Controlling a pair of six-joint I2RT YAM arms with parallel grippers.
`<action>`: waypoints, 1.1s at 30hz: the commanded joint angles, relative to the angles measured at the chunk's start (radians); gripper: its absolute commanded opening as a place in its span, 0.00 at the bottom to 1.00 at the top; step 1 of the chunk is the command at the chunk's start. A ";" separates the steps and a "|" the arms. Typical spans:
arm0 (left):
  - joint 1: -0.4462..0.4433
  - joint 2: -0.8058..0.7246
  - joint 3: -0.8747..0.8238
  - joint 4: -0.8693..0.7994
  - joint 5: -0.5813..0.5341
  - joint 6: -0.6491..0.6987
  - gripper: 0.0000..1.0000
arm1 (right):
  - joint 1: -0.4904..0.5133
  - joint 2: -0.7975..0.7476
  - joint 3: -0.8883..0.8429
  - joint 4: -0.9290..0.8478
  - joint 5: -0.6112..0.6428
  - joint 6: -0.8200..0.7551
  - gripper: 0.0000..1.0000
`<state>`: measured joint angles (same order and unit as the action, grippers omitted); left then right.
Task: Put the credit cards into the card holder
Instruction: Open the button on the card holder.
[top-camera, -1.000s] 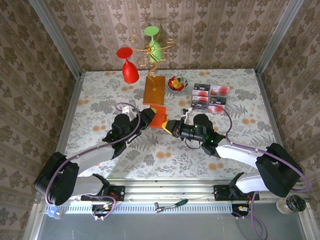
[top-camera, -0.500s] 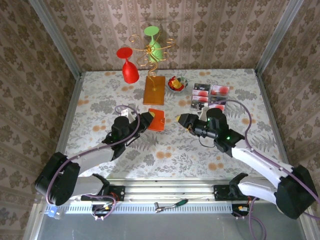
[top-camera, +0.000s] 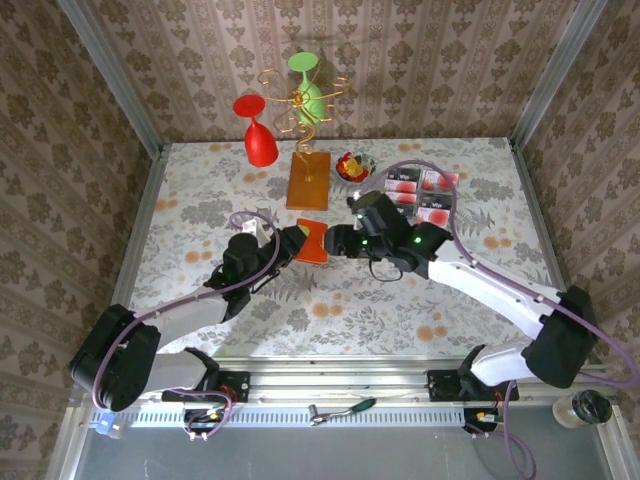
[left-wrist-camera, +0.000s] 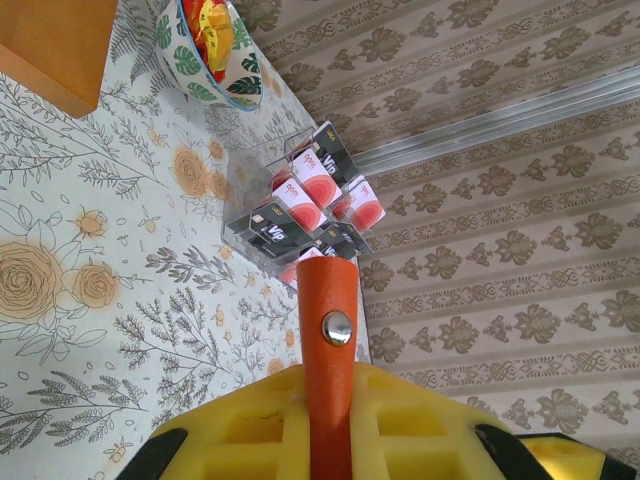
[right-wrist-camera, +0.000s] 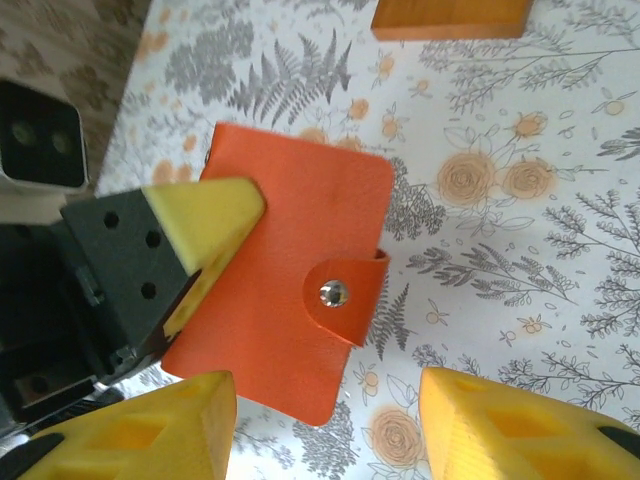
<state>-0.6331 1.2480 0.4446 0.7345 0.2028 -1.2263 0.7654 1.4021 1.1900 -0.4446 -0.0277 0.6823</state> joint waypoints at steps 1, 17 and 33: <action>0.007 -0.018 0.003 0.032 0.009 0.021 0.00 | 0.023 0.054 0.065 -0.079 0.086 -0.059 0.52; 0.000 -0.016 0.007 0.041 0.008 0.009 0.00 | 0.032 0.231 0.132 -0.049 0.131 -0.050 0.42; -0.019 -0.016 0.004 0.048 -0.002 0.011 0.00 | -0.117 0.169 -0.247 0.153 0.059 0.048 0.00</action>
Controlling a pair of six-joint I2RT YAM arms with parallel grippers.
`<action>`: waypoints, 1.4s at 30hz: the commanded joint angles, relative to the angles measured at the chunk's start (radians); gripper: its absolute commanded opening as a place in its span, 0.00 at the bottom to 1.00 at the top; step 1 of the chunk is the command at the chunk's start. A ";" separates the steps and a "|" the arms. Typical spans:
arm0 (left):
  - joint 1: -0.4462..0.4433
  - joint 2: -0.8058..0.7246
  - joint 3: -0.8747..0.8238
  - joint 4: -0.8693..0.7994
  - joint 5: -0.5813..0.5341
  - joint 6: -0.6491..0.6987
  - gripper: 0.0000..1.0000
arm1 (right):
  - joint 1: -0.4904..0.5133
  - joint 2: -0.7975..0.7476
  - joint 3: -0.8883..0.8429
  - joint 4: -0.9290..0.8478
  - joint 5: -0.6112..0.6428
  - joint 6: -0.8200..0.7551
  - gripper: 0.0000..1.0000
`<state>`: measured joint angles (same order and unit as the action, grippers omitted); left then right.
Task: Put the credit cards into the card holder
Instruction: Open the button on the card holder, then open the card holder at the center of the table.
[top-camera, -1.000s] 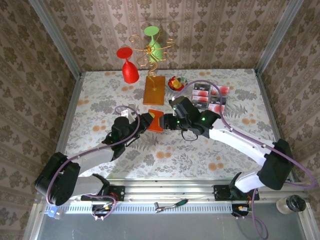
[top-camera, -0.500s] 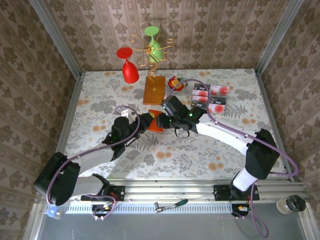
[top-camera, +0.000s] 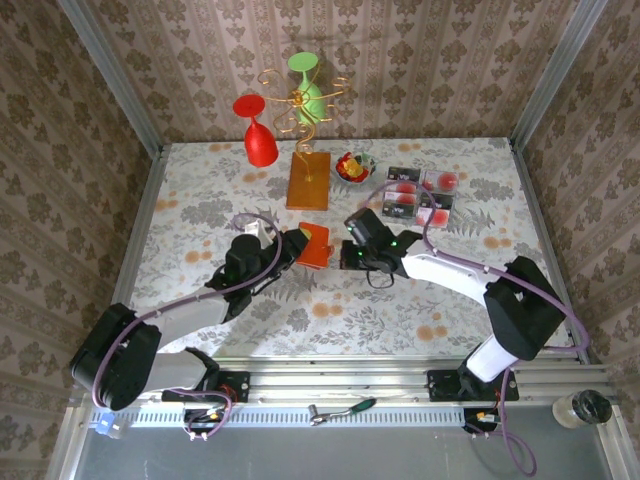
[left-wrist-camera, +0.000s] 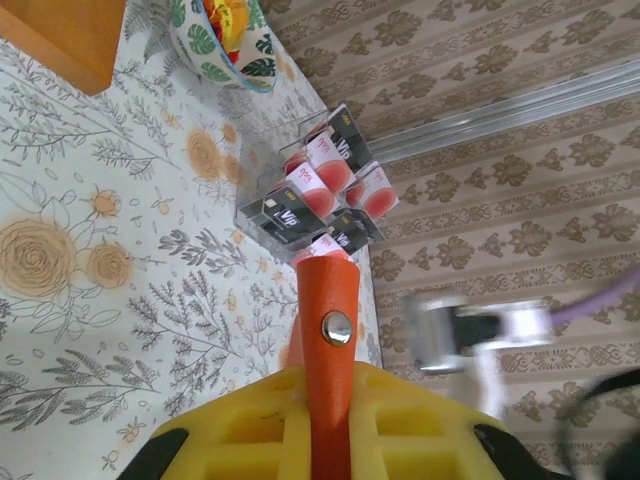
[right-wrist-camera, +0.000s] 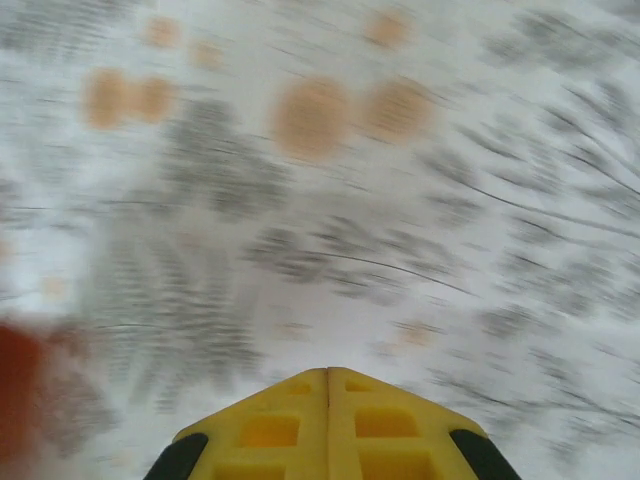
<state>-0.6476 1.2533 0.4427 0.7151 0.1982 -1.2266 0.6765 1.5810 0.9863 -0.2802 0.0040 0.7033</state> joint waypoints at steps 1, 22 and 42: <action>-0.006 -0.020 0.007 0.068 0.001 0.012 0.00 | -0.033 -0.015 -0.050 -0.012 0.023 0.025 0.00; -0.002 0.097 0.011 0.277 0.021 -0.094 0.00 | -0.041 -0.165 -0.027 0.338 -0.320 0.182 0.74; -0.009 0.081 0.021 0.403 -0.017 -0.197 0.00 | -0.107 -0.156 -0.187 0.568 -0.301 0.257 0.28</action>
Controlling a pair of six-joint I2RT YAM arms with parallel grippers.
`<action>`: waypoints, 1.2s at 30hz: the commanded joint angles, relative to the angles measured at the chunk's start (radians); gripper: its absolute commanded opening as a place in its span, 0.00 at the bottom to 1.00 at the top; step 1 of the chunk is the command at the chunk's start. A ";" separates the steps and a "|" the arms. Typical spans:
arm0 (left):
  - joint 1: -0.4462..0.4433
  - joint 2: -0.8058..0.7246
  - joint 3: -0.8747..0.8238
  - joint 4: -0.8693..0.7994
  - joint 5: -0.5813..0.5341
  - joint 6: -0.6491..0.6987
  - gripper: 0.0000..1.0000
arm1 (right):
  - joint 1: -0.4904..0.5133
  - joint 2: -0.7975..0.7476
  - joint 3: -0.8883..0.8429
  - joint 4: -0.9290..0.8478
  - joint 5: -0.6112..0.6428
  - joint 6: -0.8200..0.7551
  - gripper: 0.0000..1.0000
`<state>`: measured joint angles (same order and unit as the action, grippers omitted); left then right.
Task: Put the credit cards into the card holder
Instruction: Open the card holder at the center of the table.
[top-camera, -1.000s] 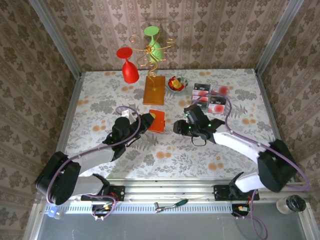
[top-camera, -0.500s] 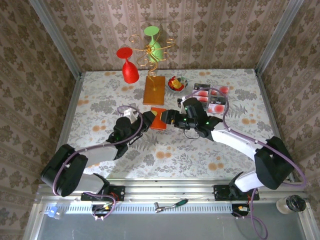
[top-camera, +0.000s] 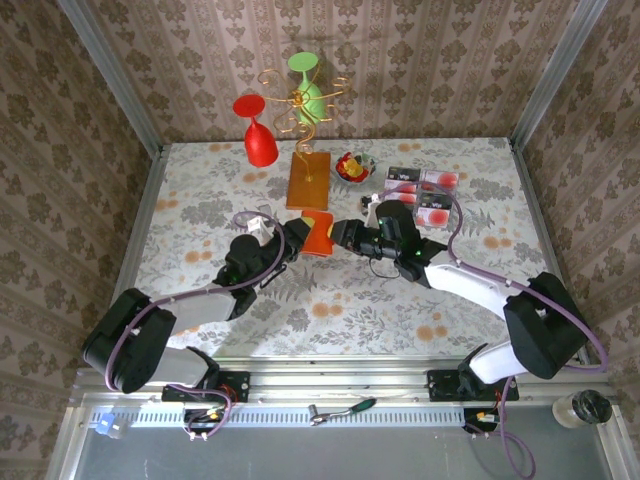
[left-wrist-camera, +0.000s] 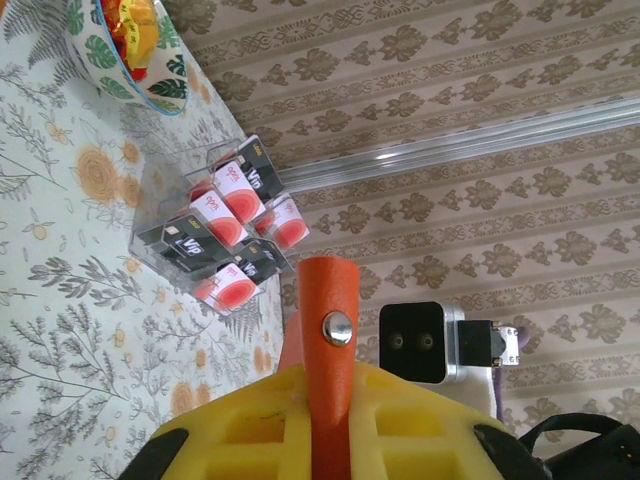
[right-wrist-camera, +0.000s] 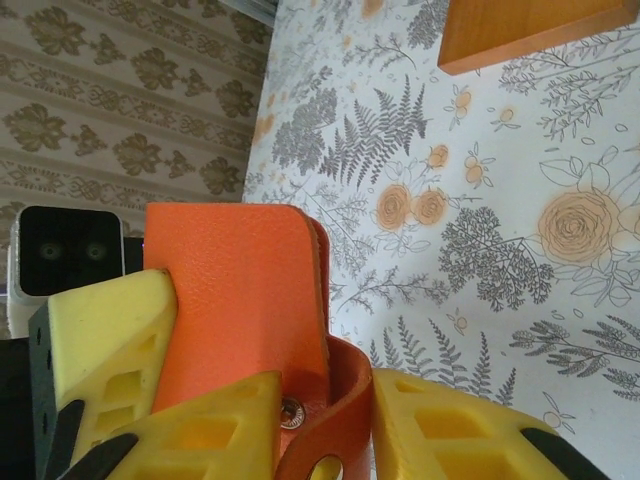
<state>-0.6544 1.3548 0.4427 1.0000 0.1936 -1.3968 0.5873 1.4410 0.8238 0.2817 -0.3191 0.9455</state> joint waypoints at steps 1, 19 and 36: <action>-0.003 -0.020 0.022 0.117 -0.013 -0.028 0.00 | -0.020 -0.016 -0.025 0.006 0.020 0.016 0.27; -0.014 0.006 0.036 0.172 -0.025 -0.061 0.00 | -0.048 -0.018 -0.067 0.109 -0.054 0.069 0.32; -0.040 0.053 0.073 0.269 -0.059 -0.092 0.00 | -0.083 0.013 -0.096 0.425 -0.245 0.240 0.42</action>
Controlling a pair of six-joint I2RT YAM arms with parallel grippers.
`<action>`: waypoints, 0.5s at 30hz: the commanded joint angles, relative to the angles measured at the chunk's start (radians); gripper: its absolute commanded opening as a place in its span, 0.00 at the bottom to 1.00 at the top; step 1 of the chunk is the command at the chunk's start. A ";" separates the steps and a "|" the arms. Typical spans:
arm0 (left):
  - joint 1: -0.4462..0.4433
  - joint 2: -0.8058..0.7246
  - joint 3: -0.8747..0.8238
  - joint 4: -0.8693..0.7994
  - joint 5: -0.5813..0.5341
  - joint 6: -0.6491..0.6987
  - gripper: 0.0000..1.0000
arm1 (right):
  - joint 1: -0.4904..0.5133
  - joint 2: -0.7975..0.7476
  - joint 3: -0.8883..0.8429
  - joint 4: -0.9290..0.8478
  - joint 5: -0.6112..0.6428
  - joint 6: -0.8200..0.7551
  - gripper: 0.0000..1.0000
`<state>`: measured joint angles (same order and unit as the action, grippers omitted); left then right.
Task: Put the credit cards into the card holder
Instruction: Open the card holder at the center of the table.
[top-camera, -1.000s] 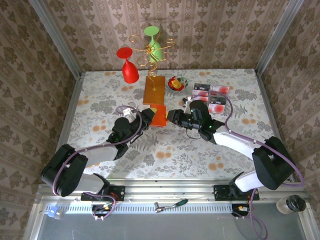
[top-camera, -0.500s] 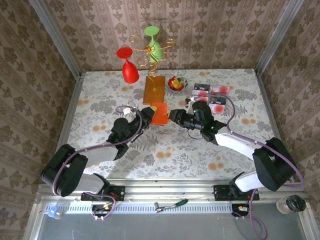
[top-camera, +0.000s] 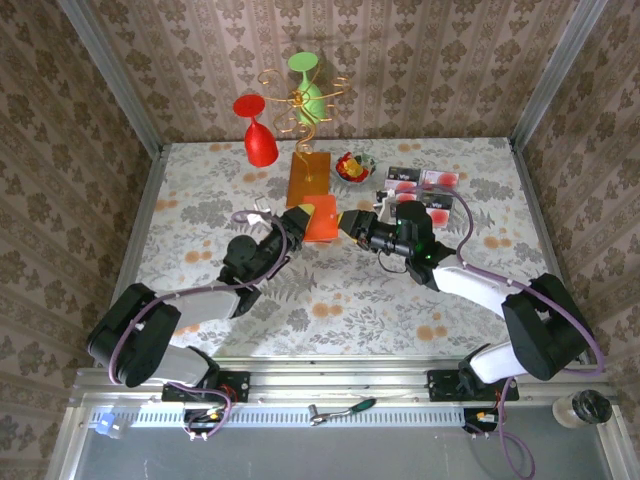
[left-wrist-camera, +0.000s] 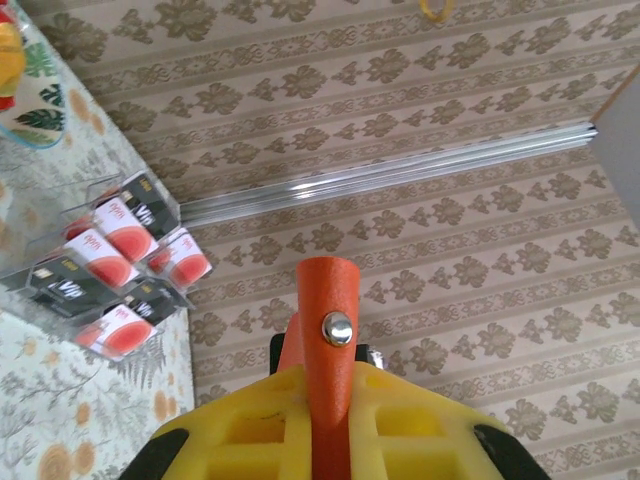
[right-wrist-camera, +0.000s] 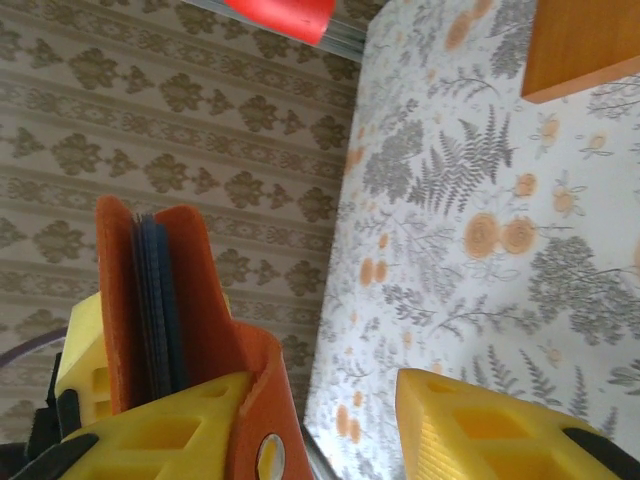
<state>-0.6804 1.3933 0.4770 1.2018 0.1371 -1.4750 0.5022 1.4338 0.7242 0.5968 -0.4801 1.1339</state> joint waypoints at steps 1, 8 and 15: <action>-0.016 0.019 0.042 0.069 -0.002 -0.014 0.00 | 0.002 0.026 0.008 0.120 -0.093 0.058 0.43; -0.022 0.045 0.066 0.074 0.002 -0.018 0.00 | 0.001 0.055 0.027 0.181 -0.136 0.099 0.40; -0.027 0.052 0.071 0.075 0.004 -0.020 0.00 | 0.002 0.086 0.023 0.254 -0.153 0.135 0.20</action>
<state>-0.6861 1.4281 0.5049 1.2274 0.1196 -1.4872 0.4858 1.5070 0.7246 0.7666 -0.5552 1.2549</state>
